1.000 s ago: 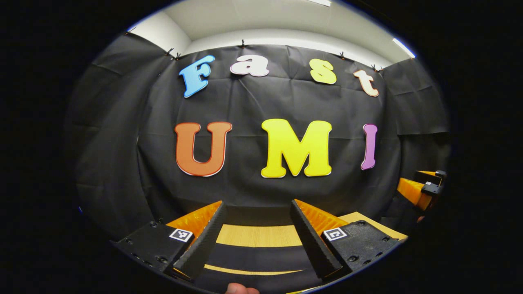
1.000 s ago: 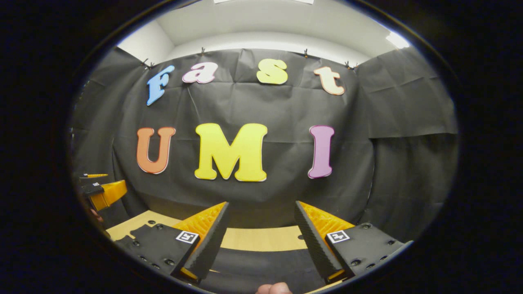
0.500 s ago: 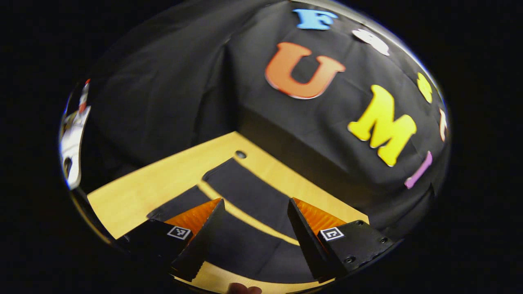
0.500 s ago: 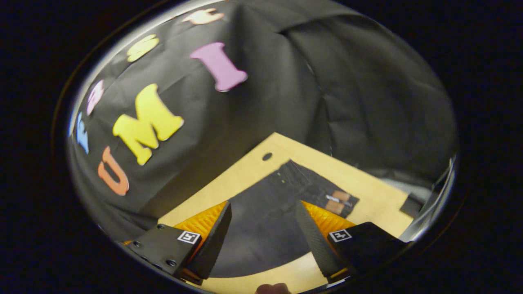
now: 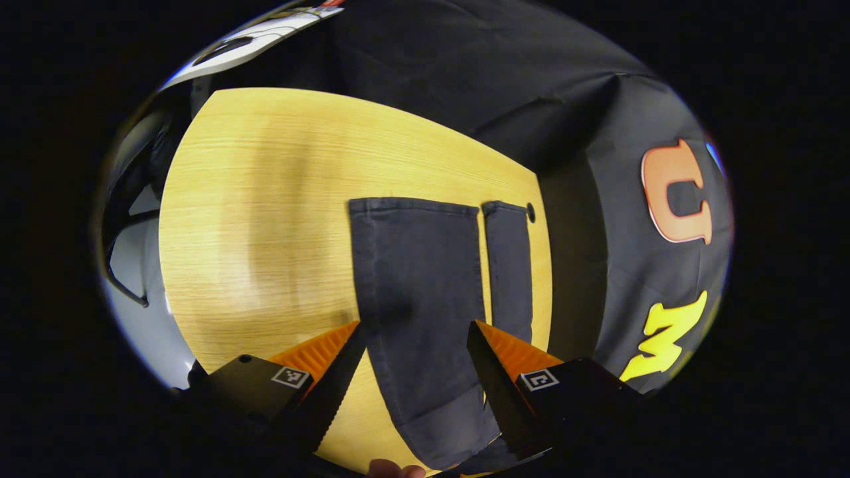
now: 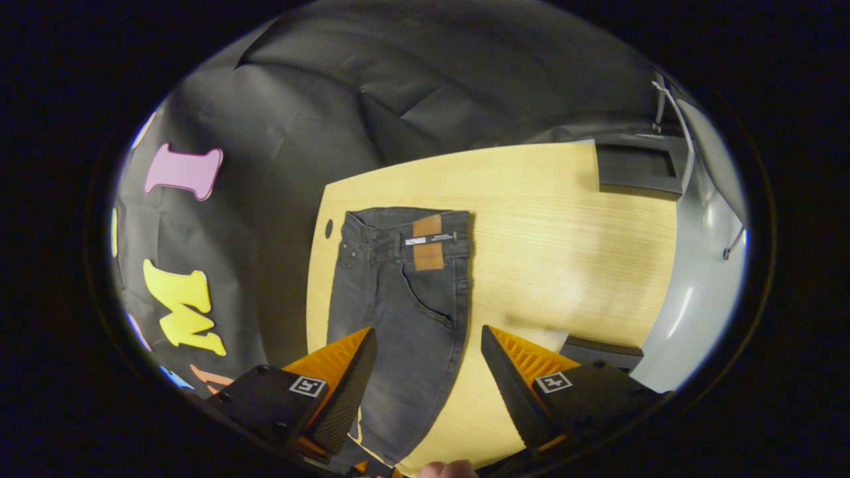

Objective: Grasp the waist and the cuffs of the jeans and fold them to make the two legs overlap; first hold the waist and fold one-third of the jeans toward the cuffs, then hold the cuffs and fold the remaining one-third in the same direction to finish folding.

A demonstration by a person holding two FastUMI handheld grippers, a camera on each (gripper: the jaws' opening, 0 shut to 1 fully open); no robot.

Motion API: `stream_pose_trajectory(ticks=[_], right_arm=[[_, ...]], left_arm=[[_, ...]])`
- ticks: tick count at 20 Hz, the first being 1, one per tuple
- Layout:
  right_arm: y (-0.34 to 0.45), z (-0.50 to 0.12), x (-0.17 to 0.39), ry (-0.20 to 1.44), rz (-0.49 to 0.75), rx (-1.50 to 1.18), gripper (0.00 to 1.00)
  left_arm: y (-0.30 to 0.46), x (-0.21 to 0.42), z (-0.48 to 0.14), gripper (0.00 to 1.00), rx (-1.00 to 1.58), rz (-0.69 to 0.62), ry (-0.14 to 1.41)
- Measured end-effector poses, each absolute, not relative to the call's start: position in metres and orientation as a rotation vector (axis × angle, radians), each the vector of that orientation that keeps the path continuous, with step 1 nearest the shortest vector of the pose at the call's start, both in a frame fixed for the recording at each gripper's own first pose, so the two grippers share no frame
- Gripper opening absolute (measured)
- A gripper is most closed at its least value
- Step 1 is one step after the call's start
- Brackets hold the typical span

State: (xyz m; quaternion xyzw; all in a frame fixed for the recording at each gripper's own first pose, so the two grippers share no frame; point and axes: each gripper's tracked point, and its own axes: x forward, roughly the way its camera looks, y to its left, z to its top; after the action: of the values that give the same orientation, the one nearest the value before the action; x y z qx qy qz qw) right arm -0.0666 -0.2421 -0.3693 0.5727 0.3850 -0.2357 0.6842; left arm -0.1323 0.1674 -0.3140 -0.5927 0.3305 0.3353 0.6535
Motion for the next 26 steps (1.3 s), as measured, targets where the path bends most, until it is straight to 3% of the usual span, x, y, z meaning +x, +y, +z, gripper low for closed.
stream_pose_trajectory(ticks=[1, 2, 4, 6, 7, 18, 19, 20, 21, 22, 23, 26], right_arm=[[-0.242, -0.371, -0.066, 0.870, -0.530, 1.274, 0.92], [-0.242, -0.373, -0.067, 0.878, -0.529, 1.260, 0.98], [-0.241, -0.373, -0.064, 0.888, -0.522, 1.242, 0.92], [-0.243, -0.376, -0.061, 0.896, -0.522, 1.236, 0.92], [-0.243, -0.379, -0.058, 0.895, -0.525, 1.239, 0.98], [-0.241, -0.407, -0.025, 0.886, -0.556, 1.256, 0.98], [-0.240, -0.409, -0.021, 0.894, -0.555, 1.247, 0.92], [-0.239, -0.410, -0.017, 0.897, -0.552, 1.236, 0.97], [-0.237, -0.412, -0.012, 0.906, -0.552, 1.219, 0.92], [-0.235, -0.413, -0.009, 0.915, -0.549, 1.198, 0.92], [-0.234, -0.415, -0.006, 0.925, -0.547, 1.172, 0.95], [-0.235, -0.423, -0.009, 0.984, -0.591, 1.082, 0.89]], left_arm=[[0.171, -0.133, -0.318, 1.00, -1.349, 0.771, 0.751], [0.175, -0.133, -0.325, 1.00, -1.354, 0.776, 0.753], [0.179, -0.132, -0.334, 1.00, -1.360, 0.779, 0.766], [0.182, -0.131, -0.343, 1.00, -1.362, 0.785, 0.782], [0.184, -0.125, -0.341, 1.00, -1.369, 0.776, 0.767], [0.183, -0.083, -0.344, 0.98, -1.363, 0.669, 0.739], [0.183, -0.080, -0.346, 0.96, -1.361, 0.670, 0.747], [0.181, -0.076, -0.347, 1.00, -1.360, 0.663, 0.748], [0.180, -0.072, -0.348, 0.89, -1.355, 0.655, 0.754], [0.178, -0.069, -0.348, 0.99, -1.346, 0.645, 0.762], [0.177, -0.067, -0.350, 0.86, -1.337, 0.637, 0.774], [0.175, -0.059, -0.354, 0.76, -1.336, 0.629, 0.792]])
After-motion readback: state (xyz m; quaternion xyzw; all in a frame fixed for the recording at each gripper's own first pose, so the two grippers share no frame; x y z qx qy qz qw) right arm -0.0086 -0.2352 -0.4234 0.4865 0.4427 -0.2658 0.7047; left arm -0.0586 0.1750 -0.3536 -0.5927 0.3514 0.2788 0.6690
